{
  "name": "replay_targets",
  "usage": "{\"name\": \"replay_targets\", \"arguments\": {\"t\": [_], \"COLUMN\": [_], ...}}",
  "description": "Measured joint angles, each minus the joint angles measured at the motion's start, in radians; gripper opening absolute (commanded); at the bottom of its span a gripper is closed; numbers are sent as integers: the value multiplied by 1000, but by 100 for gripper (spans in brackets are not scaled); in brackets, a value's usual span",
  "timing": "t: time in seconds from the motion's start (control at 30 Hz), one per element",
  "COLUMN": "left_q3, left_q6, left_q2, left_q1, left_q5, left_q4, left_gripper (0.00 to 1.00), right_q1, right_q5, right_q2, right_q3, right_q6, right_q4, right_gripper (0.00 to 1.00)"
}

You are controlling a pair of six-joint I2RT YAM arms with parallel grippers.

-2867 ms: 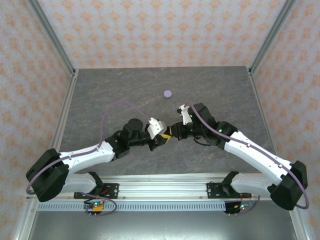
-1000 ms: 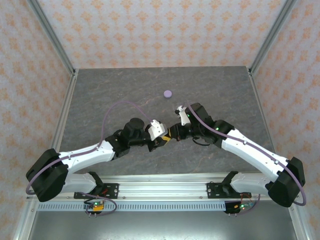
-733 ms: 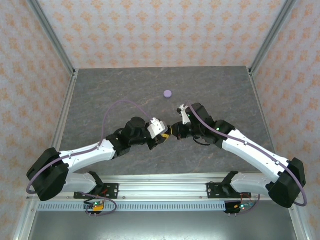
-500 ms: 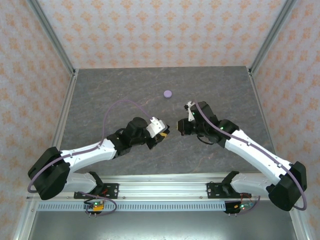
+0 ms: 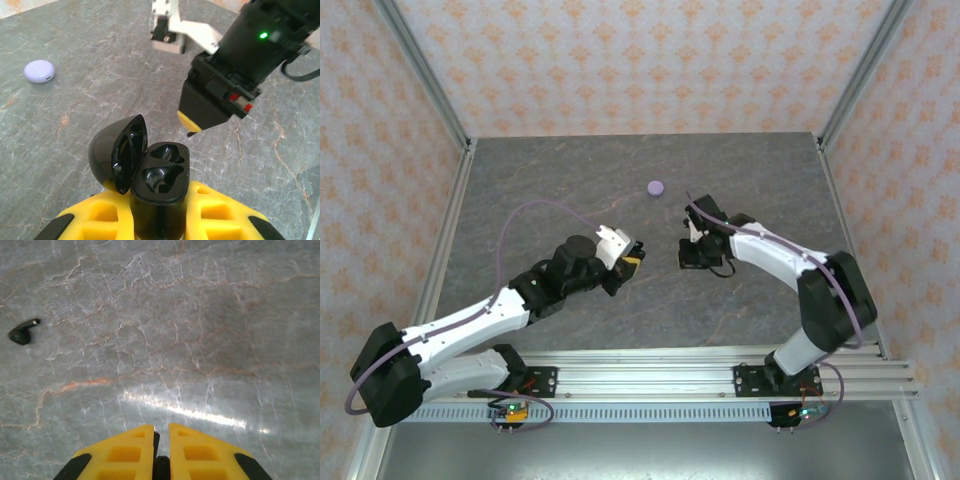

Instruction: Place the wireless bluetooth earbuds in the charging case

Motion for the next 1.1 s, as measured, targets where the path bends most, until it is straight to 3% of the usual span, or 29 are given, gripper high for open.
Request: {"name": "replay_targets", "arguments": {"t": [0.47, 0.7, 0.8, 0.87, 1.1], "left_q3": [10, 10, 10, 10, 10], "left_q6": [-33, -33, -33, -33, -33], "left_q2": [-21, -31, -32, -32, -42], "left_q1": [0, 0, 0, 0, 0], "left_q5": [-19, -26, -26, -27, -30], "left_q4": [-75, -87, -87, -88, -88], "left_gripper": [16, 16, 16, 16, 16], "right_q1": [-3, -5, -7, -7, -7], "right_q5": [-14, -4, 2, 9, 43], "right_q2": [319, 406, 443, 468, 491], "right_q3": [284, 393, 443, 472, 515], "right_q6": [-81, -106, -112, -119, -115], "right_q4": [-155, -212, -232, -241, -261], "right_gripper": [15, 25, 40, 43, 45]}}
